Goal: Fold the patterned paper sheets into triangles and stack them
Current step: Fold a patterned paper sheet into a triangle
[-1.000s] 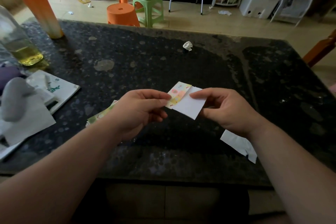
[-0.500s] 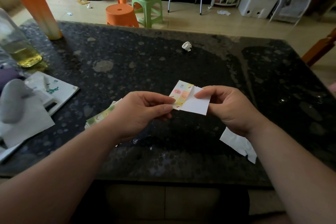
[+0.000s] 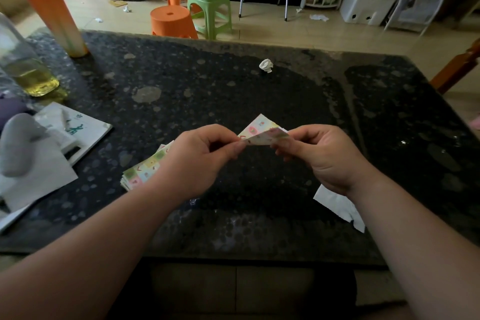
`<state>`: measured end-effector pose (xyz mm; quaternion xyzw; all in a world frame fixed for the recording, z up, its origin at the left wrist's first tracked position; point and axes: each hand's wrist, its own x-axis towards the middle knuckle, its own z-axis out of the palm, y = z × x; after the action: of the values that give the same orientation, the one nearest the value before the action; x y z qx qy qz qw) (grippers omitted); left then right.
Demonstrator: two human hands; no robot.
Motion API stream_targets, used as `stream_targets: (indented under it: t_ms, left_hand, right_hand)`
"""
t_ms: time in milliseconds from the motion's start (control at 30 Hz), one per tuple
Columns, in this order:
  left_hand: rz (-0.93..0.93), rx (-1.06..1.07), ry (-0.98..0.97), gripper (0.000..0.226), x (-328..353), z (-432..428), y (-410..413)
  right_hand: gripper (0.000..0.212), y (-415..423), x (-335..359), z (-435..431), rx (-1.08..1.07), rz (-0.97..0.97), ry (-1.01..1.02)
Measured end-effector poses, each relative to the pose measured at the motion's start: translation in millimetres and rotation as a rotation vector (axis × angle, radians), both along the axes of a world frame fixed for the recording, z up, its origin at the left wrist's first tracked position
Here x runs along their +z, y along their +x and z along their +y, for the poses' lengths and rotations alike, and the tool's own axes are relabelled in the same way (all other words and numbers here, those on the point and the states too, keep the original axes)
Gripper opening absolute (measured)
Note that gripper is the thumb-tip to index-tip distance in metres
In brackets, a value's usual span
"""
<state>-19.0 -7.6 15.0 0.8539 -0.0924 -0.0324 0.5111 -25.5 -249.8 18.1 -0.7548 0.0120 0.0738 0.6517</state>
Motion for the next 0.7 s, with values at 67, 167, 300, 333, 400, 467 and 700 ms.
stream_targets:
  t_ms: [67,167,300,333,400,467,700]
  left_hand:
    - [0.030,0.028,-0.007,0.011,1.1,-2.1,-0.5]
    - [0.109,0.091,-0.066,0.009,4.1,-5.0,0.0]
    - [0.244,0.183,-0.305,0.010,6.4,-7.9,1.4]
    - [0.275,0.203,-0.367,0.010,5.9,-8.4,1.8]
    - [0.301,0.223,-0.426,0.011,3.3,-9.7,3.1]
    - [0.317,0.227,-0.444,0.012,0.5,-11.3,4.4]
    - [0.354,0.091,-0.445,0.015,-4.1,-11.7,2.6]
  right_hand:
    - [0.022,-1.3,-0.9,3.2,-0.011,0.025,0.006]
    - [0.021,-1.7,-3.3,7.3,-0.032,0.027,0.010]
    - [0.015,-1.9,-2.6,15.6,-0.096,0.026,0.108]
    - [0.012,-2.6,-2.5,17.9,-0.112,0.028,0.132]
    - [0.007,-3.3,-3.1,20.7,-0.139,0.043,0.156]
    - [0.014,-2.9,-3.6,22.7,-0.153,0.065,0.169]
    - [0.005,-6.1,-2.6,18.8,-0.027,0.016,-0.025]
